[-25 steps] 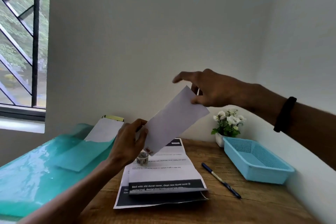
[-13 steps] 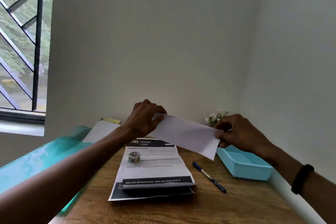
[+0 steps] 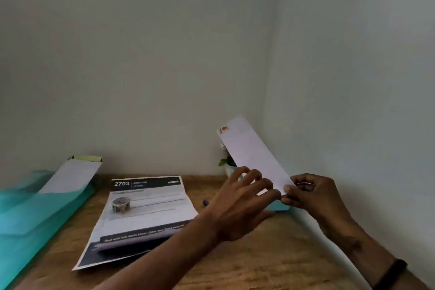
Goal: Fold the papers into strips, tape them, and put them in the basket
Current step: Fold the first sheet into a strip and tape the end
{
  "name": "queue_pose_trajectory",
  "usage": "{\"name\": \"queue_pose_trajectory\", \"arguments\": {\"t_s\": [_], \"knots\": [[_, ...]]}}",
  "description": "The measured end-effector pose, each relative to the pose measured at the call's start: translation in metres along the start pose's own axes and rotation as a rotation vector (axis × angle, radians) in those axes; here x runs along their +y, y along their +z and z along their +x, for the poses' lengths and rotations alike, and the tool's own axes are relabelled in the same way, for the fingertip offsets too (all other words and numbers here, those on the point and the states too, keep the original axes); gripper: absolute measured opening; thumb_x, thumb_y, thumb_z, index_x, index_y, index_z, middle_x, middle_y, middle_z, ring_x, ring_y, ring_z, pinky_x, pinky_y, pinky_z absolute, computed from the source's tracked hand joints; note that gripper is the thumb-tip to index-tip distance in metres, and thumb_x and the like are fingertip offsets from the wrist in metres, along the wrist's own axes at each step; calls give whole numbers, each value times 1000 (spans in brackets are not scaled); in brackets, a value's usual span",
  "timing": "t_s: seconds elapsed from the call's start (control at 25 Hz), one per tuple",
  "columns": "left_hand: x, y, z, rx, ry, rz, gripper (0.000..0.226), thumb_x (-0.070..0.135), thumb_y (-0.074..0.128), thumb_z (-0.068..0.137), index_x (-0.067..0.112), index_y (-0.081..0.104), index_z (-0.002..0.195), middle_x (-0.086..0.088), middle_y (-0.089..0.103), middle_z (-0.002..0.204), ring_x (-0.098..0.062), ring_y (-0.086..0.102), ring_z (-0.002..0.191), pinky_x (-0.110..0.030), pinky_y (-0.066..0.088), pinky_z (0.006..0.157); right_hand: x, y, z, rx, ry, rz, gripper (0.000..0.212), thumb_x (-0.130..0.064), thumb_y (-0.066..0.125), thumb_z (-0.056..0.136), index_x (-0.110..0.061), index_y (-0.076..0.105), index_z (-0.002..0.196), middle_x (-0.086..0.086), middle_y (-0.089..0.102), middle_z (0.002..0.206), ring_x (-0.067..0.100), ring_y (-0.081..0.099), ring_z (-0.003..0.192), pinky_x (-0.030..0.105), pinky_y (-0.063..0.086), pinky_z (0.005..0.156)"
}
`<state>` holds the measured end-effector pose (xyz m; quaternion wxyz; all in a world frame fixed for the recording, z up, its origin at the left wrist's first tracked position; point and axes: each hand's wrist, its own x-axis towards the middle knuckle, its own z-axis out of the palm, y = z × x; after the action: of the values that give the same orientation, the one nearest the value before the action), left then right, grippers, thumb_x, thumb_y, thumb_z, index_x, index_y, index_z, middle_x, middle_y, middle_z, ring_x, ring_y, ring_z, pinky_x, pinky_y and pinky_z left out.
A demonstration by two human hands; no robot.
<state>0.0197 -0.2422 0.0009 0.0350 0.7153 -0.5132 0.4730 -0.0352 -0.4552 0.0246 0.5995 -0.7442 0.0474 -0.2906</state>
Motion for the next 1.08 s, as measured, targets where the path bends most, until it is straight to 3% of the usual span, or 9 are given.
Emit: {"name": "queue_pose_trajectory", "arguments": {"t_s": [0.2,0.32,0.44,0.56,0.68,0.84,0.96,1.08], "knots": [[36,25,32,55,-24,35,29,39,70,94,29,64,121,4,69,123,-24,57,116,-53,40,113,7,-28,-21,95,99,145,15,19,70,85,6,71,92,22,76,79,32,77,69,30,66,65],[51,31,28,21,-74,-15,24,44,71,93,31,69,114,7,72,120,-23,61,114,-55,44,109,15,-37,-28,99,148,128,18,19,71,84,5,69,97,22,74,89,32,76,75,27,65,60],[56,36,13,-53,-113,-19,41,40,86,79,33,69,116,8,74,117,-21,64,112,-55,50,104,27,-41,-26,102,211,91,35,16,76,82,4,70,114,24,70,108,38,76,86,38,67,71],[56,42,5,-30,-166,-75,44,39,86,81,35,68,120,9,74,120,-18,63,112,-51,53,102,30,-38,-22,90,254,89,26,11,78,82,-4,74,104,21,71,114,37,76,91,44,65,82],[51,44,8,60,-238,-107,37,31,84,84,31,71,119,8,76,117,-19,65,107,-48,53,99,26,-35,-18,75,273,199,12,5,75,88,0,73,99,23,72,111,35,75,95,39,66,77],[43,51,17,67,-355,-134,36,23,80,86,27,71,121,5,77,119,-22,66,106,-50,54,97,24,-31,-3,2,296,357,22,4,71,90,12,69,111,31,70,116,41,73,105,35,67,73],[33,56,22,41,-434,-149,33,25,78,90,27,73,122,5,78,117,-21,65,108,-47,53,95,23,-24,9,-5,284,289,21,5,73,89,11,69,109,30,68,118,42,71,108,38,67,78],[26,59,24,6,-478,-185,30,26,76,93,27,72,123,3,77,118,-22,65,111,-47,52,97,21,-16,16,62,252,136,35,5,76,87,4,66,121,24,67,120,34,72,102,39,66,81]]}}
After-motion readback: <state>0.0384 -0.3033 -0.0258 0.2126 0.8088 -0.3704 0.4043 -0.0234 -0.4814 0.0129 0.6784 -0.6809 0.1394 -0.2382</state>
